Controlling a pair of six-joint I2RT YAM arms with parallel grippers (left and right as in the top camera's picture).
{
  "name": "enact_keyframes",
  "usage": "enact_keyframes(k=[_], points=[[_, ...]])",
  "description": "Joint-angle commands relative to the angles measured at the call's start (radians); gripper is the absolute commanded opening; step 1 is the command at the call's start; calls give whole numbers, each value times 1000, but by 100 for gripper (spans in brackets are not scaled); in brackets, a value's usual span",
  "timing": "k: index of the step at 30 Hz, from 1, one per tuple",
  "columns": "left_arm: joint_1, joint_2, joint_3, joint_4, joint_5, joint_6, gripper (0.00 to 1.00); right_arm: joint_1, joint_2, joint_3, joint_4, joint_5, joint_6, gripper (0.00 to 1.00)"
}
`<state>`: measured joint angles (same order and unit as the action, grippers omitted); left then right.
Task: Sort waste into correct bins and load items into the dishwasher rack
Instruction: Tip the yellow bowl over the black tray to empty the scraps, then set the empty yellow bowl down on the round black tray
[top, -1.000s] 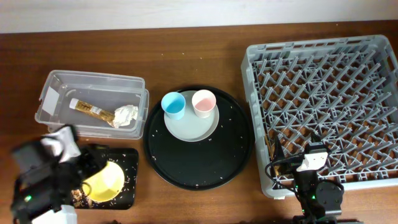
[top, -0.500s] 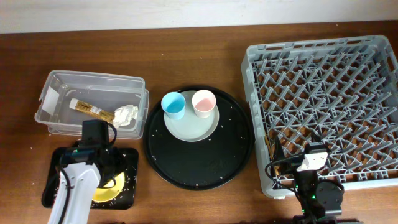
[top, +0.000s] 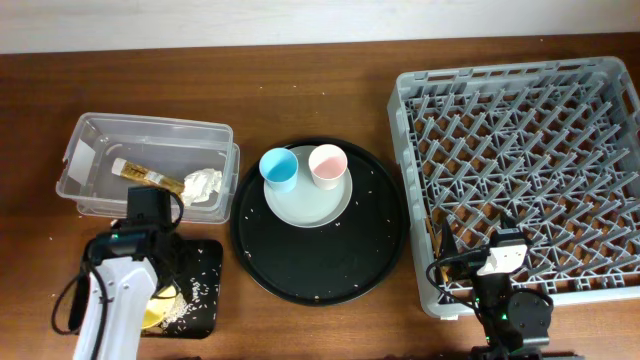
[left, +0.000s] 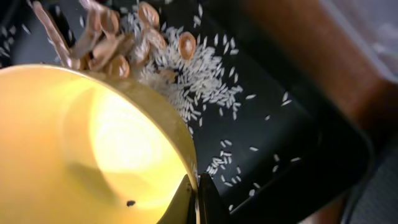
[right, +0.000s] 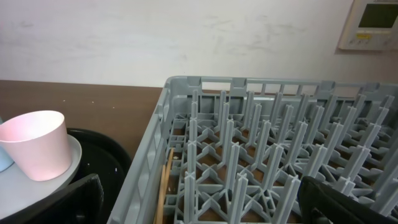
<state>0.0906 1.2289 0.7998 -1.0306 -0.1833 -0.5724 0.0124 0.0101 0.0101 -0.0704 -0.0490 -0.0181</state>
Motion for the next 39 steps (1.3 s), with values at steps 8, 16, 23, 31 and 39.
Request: enact_keyframes(k=[8,16,23,31,39], points=[[-1,-344,165,25,18,137,0,-6,-6,-5,-5,-2,8,98],[-1,-697,165,145,117,212,0,-6,-6,-5,-5,-2,8,98],[-1,-741,170,232,139,260,0,-6,-6,-5,-5,-2,8,98],[-1,-685,120,281,839,271,0,-6,-6,-5,-5,-2,8,98],[-284,-427,83,441,919,194,0,-6,-6,-5,-5,-2,8,98]])
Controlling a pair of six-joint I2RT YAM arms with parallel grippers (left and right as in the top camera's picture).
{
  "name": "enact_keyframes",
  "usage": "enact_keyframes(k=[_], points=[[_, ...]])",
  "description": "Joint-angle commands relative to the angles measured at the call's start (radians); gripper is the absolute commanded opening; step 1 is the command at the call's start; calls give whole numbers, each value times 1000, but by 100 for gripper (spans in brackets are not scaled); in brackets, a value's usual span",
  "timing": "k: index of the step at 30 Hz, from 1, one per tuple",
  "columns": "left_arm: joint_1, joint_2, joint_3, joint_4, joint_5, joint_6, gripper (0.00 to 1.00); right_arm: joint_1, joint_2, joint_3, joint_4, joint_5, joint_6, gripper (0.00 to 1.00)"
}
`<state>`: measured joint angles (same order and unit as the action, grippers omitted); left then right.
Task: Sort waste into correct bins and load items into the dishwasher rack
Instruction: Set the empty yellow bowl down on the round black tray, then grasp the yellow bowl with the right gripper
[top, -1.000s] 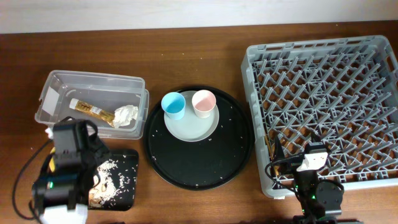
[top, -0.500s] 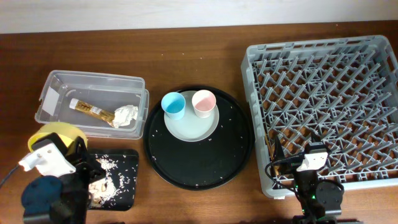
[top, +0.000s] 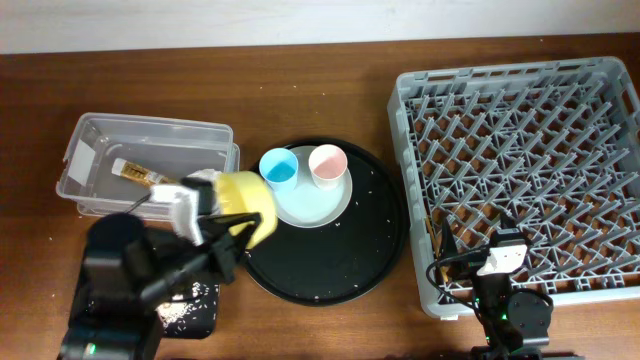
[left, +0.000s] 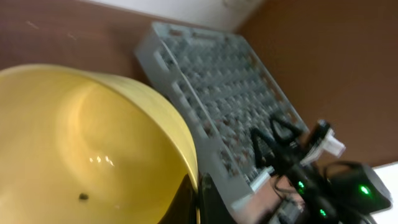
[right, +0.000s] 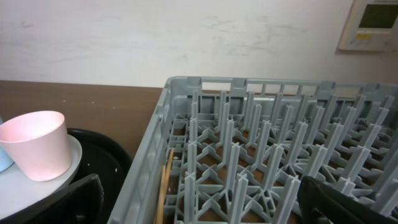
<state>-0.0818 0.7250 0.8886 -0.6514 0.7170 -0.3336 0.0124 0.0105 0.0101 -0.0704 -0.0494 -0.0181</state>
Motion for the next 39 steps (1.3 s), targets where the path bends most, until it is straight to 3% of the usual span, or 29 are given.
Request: enact_keyframes(k=[1,5,7,8,9,19,20,24,28,29,32,36,39], points=[[-206,150,-6,127,6,-66,0,-6,-7,-5,-5,-2,8,98],[-487,435,-5,236,-164,-122,0,-6,-7,-5,-5,-2,8,98],[-560,508,-5,179,-289,-122,0,-6,-7,-5,-5,-2,8,98],[-604,538,-5,103,-471,-127,0,-6,-7,-5,-5,-2,8,98],[-617,556,-5,64,-542,-134,0,-6,-7,-5,-5,-2,8,98],[-616,621,-5,33,-595,-134,1,-6,-7,-5,-5,-2,8,98],[-616,624,-5,33,-595,-134,32,-6,-7,-5,-5,-2,8,98],[-616,624,-5,67,-618,-134,43,-6,-7,-5,-5,-2,8,99],[-578,624,0,13,-761,-197,47,-6,-7,-5,-5,-2,8,98],[-533,624,0,-10,-753,-205,47,-6,-7,-5,-5,-2,8,98],[-361,624,0,-23,-513,-133,47,-6,-7,-5,-5,-2,8,98],[-304,624,-9,-147,-500,-65,47,-6,-7,-5,-5,-2,8,98],[-304,624,-18,-149,-503,-61,47,-6,-7,-5,-5,-2,8,98]])
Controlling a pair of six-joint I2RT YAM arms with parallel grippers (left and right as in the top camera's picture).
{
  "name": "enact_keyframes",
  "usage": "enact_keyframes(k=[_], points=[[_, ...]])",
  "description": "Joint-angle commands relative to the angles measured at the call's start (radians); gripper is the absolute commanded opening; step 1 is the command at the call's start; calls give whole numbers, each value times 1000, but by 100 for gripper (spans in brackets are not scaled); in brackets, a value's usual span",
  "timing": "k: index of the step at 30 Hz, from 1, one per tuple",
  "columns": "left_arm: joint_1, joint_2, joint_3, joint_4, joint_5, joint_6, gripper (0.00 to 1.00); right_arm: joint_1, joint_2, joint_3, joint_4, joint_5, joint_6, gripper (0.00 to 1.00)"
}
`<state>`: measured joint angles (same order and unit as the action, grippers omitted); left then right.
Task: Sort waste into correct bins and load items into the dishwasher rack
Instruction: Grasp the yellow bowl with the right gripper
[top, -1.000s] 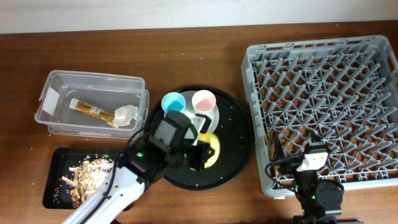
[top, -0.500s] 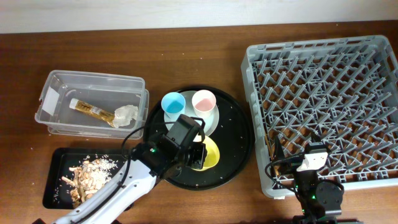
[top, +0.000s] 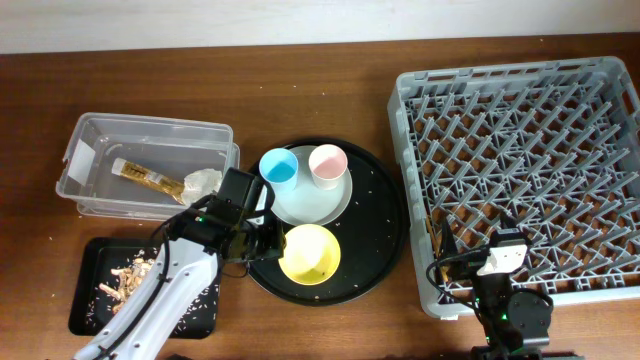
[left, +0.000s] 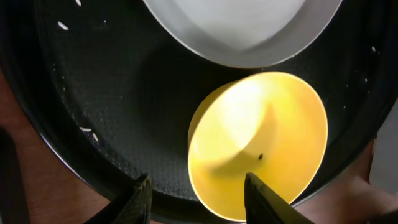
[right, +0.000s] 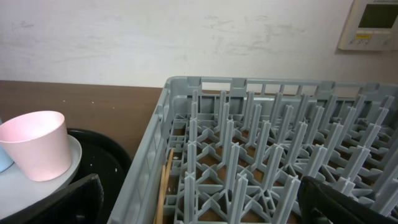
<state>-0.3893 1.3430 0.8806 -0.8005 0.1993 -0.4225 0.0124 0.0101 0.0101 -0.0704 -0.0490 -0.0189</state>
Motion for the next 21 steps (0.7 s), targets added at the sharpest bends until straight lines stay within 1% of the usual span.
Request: enact_keyframes(k=[1,9,10,13,14,16,17,18,19,21], points=[[3,6,-10,6,14,27,48,-6,-6,-5,-5,-2,9,98],[3,6,-11,21,23,27,48,-6,-5,-5,-5,-3,10,98],[3,6,-11,21,23,27,52,-6,-2,-5,-5,-2,9,98],[3,6,-11,21,23,13,52,-6,-2,-5,-1,-11,10,98],[3,6,-11,18,23,-14,52,-6,-2,-5,12,-53,10,98],[3,6,-11,5,24,-19,52,-6,-2,-4,84,-140,10,98],[3,6,-11,-8,27,-41,52,-6,-2,5,92,-178,11,98],[3,6,-11,-18,37,-45,52,-6,-2,28,72,-180,55,98],[-6,6,-11,-32,45,-48,52,-6,-2,74,12,-181,85,98],[-16,6,-11,-39,49,-48,52,-6,-2,231,-182,-179,82,98]])
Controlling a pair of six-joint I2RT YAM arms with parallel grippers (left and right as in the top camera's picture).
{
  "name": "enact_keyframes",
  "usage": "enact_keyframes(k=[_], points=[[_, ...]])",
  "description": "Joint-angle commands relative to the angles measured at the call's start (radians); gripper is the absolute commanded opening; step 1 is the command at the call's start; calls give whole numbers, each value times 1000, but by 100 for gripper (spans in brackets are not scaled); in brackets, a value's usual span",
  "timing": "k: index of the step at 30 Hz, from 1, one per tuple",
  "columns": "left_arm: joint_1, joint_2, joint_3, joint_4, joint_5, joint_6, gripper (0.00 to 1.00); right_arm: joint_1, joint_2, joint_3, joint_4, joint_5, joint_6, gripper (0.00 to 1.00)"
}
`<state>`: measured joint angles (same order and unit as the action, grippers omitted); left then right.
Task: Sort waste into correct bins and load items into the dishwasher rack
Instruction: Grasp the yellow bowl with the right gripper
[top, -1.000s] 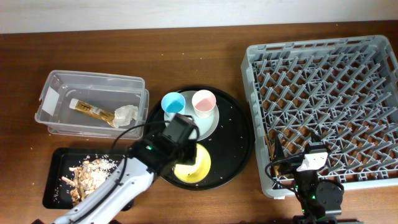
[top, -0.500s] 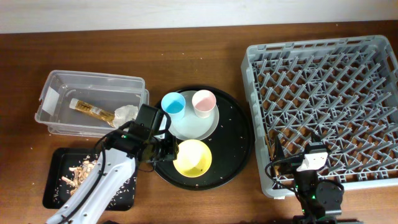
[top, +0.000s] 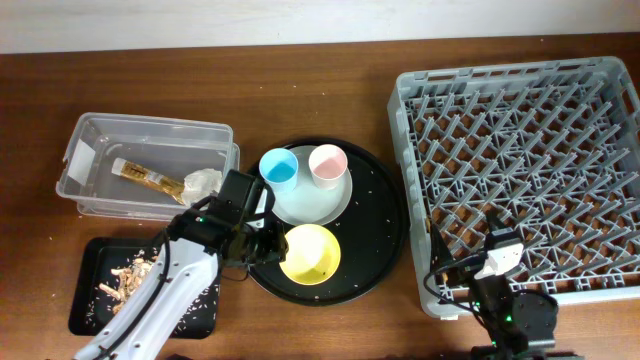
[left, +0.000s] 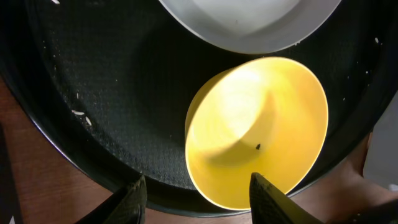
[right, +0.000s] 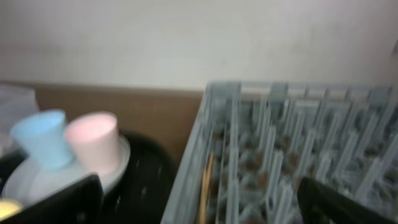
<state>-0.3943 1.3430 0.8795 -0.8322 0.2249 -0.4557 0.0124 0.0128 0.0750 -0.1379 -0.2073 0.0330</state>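
The yellow bowl (top: 309, 252) (left: 258, 130) sits upright and empty on the round black tray (top: 375, 215), in front of the white plate (top: 308, 203) that carries a blue cup (top: 279, 169) and a pink cup (top: 327, 164). My left gripper (top: 262, 246) (left: 199, 202) is open at the bowl's left rim, holding nothing. The grey dishwasher rack (top: 530, 160) fills the right side. My right gripper (top: 495, 262) (right: 199, 205) hovers open at the rack's near left corner; its view is blurred.
A clear bin (top: 90, 150) at the left holds a wrapper and a crumpled tissue. A black square tray (top: 100, 300) at the front left holds food scraps and rice. A thin wooden stick (right: 205, 186) stands inside the rack's left wall.
The left gripper and bowl have hardly shifted. The right arm has moved: its view is now blurred and turned left, taking in the blue cup as well as the pink one.
At first my left gripper held the yellow bowl tipped over the black square tray, scraps and rice below it. Then it held the bowl up near the round tray. Then the bowl stood on the round tray with the gripper open beside it, as now.
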Motion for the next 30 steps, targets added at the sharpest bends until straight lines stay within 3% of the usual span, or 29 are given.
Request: enact_keyframes(k=[1,4,7,9,15,16,17,19,24,26,30], points=[[-12,6,-10,-8,23,-15,52,-6,-5,243,-198,-21,31,98],[-11,6,-10,-11,22,-15,54,-6,39,611,-542,-45,28,98],[-11,6,-10,23,23,-15,60,-6,186,804,-738,-44,27,98],[-11,6,-10,23,23,-15,72,-6,246,808,-742,-44,28,98],[-11,6,-10,24,23,-15,72,-6,260,808,-759,-56,29,98],[-11,6,-10,24,23,-15,64,-6,260,808,-782,-55,29,98],[-11,6,-10,24,23,-15,46,-6,260,808,-818,-55,29,98],[-11,6,-10,23,22,-14,35,-6,260,808,-874,-56,29,99],[-11,6,-11,23,15,-14,37,-6,260,808,-892,-55,29,98],[-11,6,-11,23,15,-14,50,-6,260,808,-892,-55,29,98],[-11,6,-11,23,15,-14,49,-6,260,807,-892,-54,28,98]])
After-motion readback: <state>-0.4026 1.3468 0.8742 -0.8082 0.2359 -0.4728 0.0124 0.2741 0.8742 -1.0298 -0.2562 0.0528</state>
